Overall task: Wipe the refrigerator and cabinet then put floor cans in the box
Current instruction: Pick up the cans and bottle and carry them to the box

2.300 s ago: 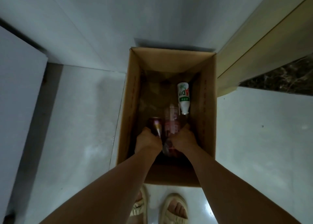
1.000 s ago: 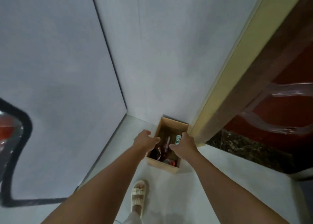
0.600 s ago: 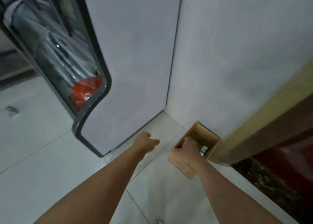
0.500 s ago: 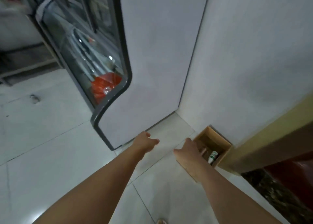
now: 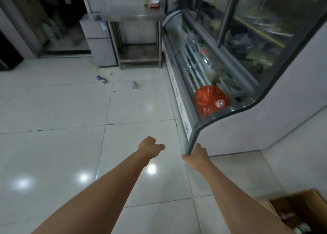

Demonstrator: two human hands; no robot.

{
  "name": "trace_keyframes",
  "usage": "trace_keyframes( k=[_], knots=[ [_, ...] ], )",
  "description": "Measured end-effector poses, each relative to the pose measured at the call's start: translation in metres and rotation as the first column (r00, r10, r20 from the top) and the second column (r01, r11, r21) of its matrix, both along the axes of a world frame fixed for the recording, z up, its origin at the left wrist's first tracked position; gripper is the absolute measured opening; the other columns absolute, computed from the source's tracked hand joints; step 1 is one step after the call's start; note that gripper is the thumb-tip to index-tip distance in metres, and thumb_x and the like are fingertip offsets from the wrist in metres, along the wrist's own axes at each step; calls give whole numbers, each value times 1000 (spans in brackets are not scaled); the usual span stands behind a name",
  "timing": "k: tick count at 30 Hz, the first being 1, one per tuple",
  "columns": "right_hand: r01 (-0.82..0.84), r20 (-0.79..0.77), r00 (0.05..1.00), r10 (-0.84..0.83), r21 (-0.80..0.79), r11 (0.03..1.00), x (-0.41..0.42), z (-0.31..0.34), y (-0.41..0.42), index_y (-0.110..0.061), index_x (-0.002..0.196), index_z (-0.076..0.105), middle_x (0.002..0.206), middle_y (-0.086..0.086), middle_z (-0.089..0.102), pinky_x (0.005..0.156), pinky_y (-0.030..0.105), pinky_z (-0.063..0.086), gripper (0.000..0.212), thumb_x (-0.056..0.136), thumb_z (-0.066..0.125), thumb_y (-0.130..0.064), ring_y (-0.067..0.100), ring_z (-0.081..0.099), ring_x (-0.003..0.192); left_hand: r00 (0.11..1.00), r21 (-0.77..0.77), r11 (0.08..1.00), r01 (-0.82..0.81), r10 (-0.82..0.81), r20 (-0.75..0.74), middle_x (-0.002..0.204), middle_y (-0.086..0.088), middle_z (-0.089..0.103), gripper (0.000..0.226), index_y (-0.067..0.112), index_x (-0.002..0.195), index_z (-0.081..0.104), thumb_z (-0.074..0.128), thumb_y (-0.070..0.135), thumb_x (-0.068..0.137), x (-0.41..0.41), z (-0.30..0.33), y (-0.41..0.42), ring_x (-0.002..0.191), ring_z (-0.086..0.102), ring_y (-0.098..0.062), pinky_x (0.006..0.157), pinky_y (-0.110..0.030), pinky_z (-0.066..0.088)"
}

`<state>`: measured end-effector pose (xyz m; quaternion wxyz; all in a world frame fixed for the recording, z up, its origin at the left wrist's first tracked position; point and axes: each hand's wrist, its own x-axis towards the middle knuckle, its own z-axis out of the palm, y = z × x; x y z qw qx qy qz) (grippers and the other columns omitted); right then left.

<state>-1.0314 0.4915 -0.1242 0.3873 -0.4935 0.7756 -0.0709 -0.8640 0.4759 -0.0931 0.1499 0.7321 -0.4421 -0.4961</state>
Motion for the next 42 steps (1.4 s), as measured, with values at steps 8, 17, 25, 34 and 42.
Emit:
trace_keyframes(
  k=[8, 17, 25, 34, 42],
  knots=[
    [-241, 3, 970, 242, -77, 967, 180, 31, -80, -6, 146, 18, 143, 16, 32, 96, 32, 41, 78, 87, 60, -35, 30, 40, 129, 956, -49, 957, -287, 283, -73, 132, -11, 52, 55, 13, 133, 44, 63, 32, 86, 192, 26, -30, 119, 52, -27, 101, -40, 41],
    [-390, 27, 917, 398, -142, 910, 310, 46, -213, -7, 143, 22, 143, 14, 31, 101, 37, 39, 75, 87, 61, -37, 30, 38, 131, 887, -105, 882, -459, 450, -102, 129, -11, 54, 54, 12, 132, 45, 63, 32, 86, 319, 41, -129, 116, 54, -26, 100, -39, 40],
    [-397, 60, 910, 410, -162, 904, 382, 55, -385, -8, 146, 19, 145, 14, 29, 98, 34, 40, 78, 87, 62, -37, 30, 41, 129, 859, -129, 849, -512, 503, -101, 132, -12, 52, 55, 11, 132, 45, 64, 33, 85, 395, 52, -283, 120, 51, -27, 103, -41, 39],
    [-417, 38, 903, 427, -156, 896, 485, 56, -559, -9, 148, 15, 149, 14, 25, 97, 33, 39, 82, 87, 62, -37, 29, 38, 133, 856, -134, 846, -516, 505, -108, 132, -11, 51, 54, 11, 133, 44, 63, 32, 86, 495, 52, -449, 119, 51, -27, 100, -40, 40],
    [-314, 26, 947, 321, -142, 939, 583, 46, -714, -7, 145, 20, 147, 14, 27, 95, 33, 42, 77, 87, 61, -36, 28, 41, 130, 917, -112, 911, -397, 389, -81, 131, -12, 52, 54, 11, 132, 45, 62, 33, 86, 601, 35, -632, 120, 50, -27, 99, -39, 40]
  ],
)
